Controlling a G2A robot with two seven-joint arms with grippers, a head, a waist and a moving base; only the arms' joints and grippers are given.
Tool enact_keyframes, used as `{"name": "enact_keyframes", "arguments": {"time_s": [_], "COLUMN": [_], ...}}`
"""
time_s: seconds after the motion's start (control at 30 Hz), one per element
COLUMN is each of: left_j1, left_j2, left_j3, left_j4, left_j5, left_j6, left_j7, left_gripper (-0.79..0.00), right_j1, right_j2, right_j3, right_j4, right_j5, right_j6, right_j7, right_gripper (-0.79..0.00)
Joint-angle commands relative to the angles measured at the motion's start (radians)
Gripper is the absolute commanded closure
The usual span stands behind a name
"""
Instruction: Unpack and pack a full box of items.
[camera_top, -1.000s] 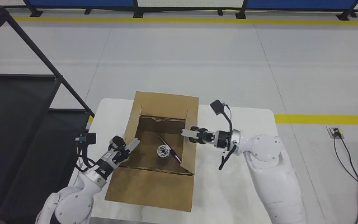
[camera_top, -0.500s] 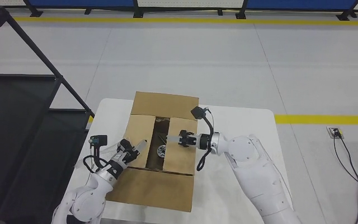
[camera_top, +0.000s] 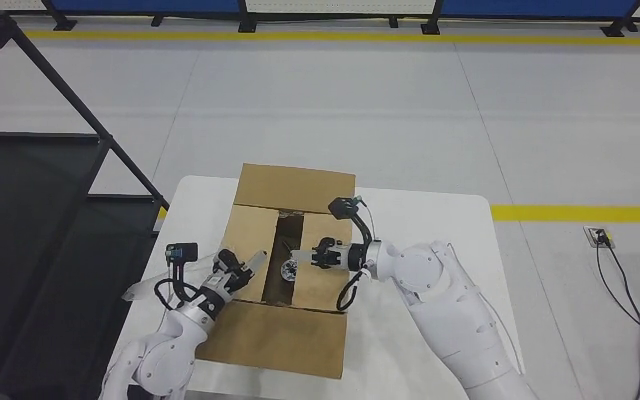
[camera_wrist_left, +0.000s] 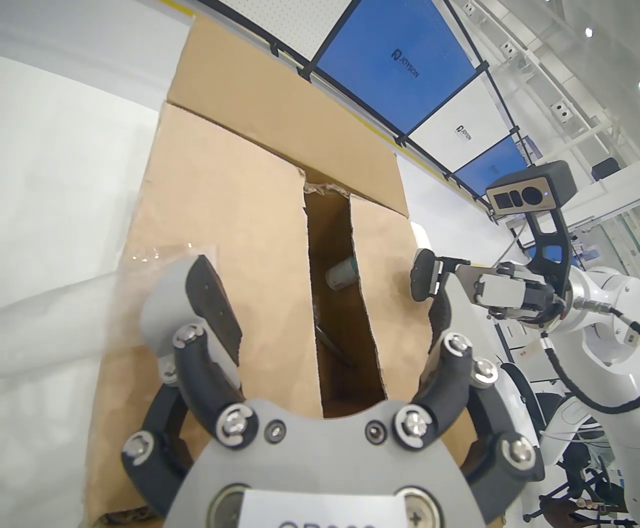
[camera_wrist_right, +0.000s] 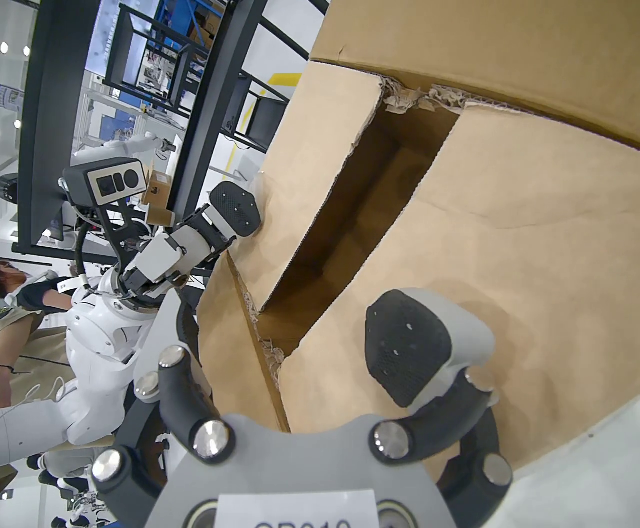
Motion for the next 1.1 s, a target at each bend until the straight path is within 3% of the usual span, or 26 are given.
{"name": "enact_keyframes", "arguments": {"time_s": [0.0,0.2,0.37,0.53,0.67,0.83,1.07], "left_j1": [0.003,0.041,0.101,0.158,0.187,0.194,0.146], "left_j2": [0.001,0.012,0.028,0.047,0.062,0.080,0.103], "left_j3": [-0.015,-0.118,-0.290,-0.479,-0.566,-0.576,-0.498], "left_j4": [-0.023,-0.138,-0.185,-0.152,-0.076,-0.002,0.090], "left_j5": [-0.016,-0.084,-0.181,-0.328,-0.388,-0.433,-0.479], "left_j6": [-0.001,-0.031,-0.099,-0.167,-0.228,-0.287,-0.279], "left_j7": [-0.002,-0.031,-0.101,-0.252,-0.376,-0.541,-0.759], "left_gripper": [-0.785,-0.785,-0.785,-0.785,-0.785,-0.785,-0.785], "right_j1": [-0.002,-0.020,-0.049,-0.066,-0.066,-0.093,-0.096], "right_j2": [0.002,0.014,0.027,0.035,0.035,0.036,0.032], "right_j3": [0.004,0.038,0.071,0.088,0.088,0.090,0.118], "right_j4": [-0.011,-0.073,-0.149,-0.191,-0.191,-0.202,-0.153], "right_j5": [0.011,0.042,0.042,0.028,0.028,0.018,0.031], "right_j6": [-0.011,-0.033,-0.021,0.004,0.004,0.035,0.124], "right_j7": [-0.004,-0.019,-0.032,-0.027,-0.027,-0.097,-0.306], "right_gripper": [-0.785,-0.785,-0.785,-0.785,-0.785,-0.785,-0.785]}}
